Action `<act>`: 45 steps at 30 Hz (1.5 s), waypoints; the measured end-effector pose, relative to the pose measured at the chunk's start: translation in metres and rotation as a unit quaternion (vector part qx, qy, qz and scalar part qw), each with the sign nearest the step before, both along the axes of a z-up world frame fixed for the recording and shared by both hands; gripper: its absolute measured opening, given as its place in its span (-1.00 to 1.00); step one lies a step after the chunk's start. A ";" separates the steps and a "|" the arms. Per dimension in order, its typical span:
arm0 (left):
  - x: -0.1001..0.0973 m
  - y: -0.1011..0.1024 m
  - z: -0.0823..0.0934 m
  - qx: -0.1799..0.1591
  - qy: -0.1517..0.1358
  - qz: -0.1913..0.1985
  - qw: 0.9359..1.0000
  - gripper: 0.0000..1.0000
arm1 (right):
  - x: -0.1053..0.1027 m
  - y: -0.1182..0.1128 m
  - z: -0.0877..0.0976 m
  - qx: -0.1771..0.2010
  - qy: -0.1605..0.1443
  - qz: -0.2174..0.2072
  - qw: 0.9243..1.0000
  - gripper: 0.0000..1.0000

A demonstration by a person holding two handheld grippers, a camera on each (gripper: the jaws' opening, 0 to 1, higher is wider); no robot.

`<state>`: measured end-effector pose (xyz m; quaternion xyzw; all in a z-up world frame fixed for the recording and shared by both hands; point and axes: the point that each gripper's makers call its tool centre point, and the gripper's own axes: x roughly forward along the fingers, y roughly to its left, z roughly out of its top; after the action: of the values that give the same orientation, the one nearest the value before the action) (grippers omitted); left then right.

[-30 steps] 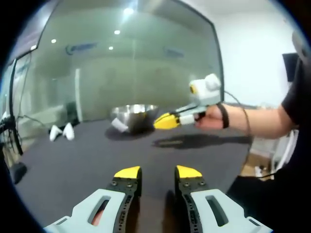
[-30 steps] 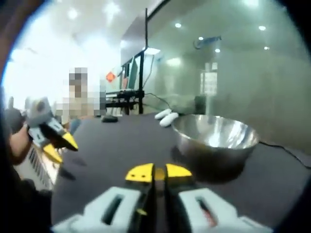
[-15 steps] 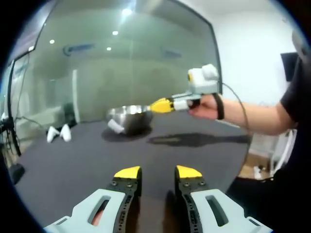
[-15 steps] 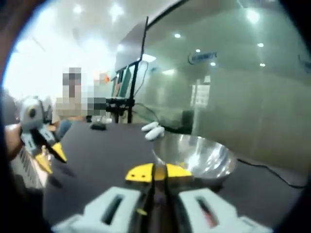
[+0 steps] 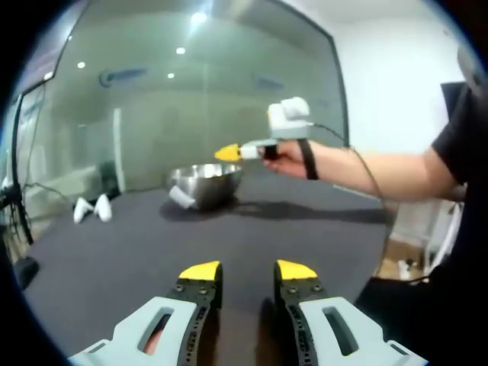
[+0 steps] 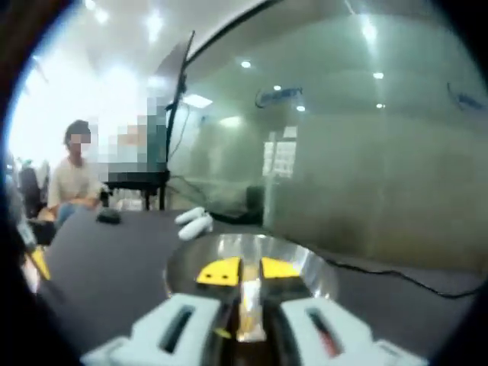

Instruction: Pick up the QQ candy scattered on the table and place it into the stainless steel bowl on the table

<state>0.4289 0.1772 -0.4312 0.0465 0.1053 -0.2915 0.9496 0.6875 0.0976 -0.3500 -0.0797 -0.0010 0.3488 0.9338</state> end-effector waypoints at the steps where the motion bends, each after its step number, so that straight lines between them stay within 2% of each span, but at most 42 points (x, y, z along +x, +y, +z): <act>1: 0.000 0.000 0.000 0.000 0.000 0.000 1.000 -0.42 | 0.005 -0.001 0.001 0.000 0.002 -0.009 1.000 -0.81; 3: 0.001 0.001 0.000 0.000 0.001 0.001 1.000 -0.42 | 0.020 0.002 0.005 0.003 0.005 -0.016 1.000 -0.81; 6: 0.002 0.003 0.001 0.001 0.000 0.003 1.000 -0.42 | 0.020 0.001 0.002 0.012 0.012 -0.013 1.000 -0.81; 9: 0.004 0.005 0.003 -0.001 -0.002 0.007 1.000 -0.42 | 0.025 0.003 -0.001 0.004 0.011 -0.007 1.000 -0.81; 10: 0.005 0.006 0.003 -0.001 -0.002 0.008 1.000 -0.42 | 0.022 0.004 -0.005 0.020 0.021 0.004 1.000 -0.79; 12: 0.004 0.004 0.004 0.001 -0.001 0.005 1.000 -0.42 | 0.023 0.004 -0.002 0.059 0.041 0.012 0.997 -0.53; 13: 0.003 0.004 0.003 0.001 -0.001 0.003 1.000 -0.42 | 0.023 0.004 0.002 0.071 0.037 0.020 0.997 -0.44; 23: 0.004 -0.004 0.002 0.002 0.000 -0.004 1.000 -0.42 | 0.012 -0.015 0.003 0.057 0.033 0.012 0.998 -0.52; 32: 0.005 -0.009 0.004 0.004 0.000 -0.009 1.000 -0.42 | -0.011 -0.027 0.016 0.061 0.022 0.020 0.998 -0.53; 35: 0.005 -0.012 0.003 0.007 0.000 -0.012 1.000 -0.42 | -0.026 -0.033 0.017 0.070 0.015 0.028 0.997 -0.53; 41: 0.006 -0.016 0.003 0.009 0.000 -0.016 1.000 -0.42 | -0.035 -0.057 0.008 0.068 0.021 0.019 0.997 -0.53; 45: 0.007 -0.019 0.004 0.011 -0.002 -0.020 1.000 -0.42 | -0.052 -0.077 -0.004 0.065 0.027 0.014 0.997 -0.52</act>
<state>0.4360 0.1583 -0.4272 0.0596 0.1059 -0.3088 0.9433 0.6354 0.0205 -0.3543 -0.0095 0.0007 0.3632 0.9317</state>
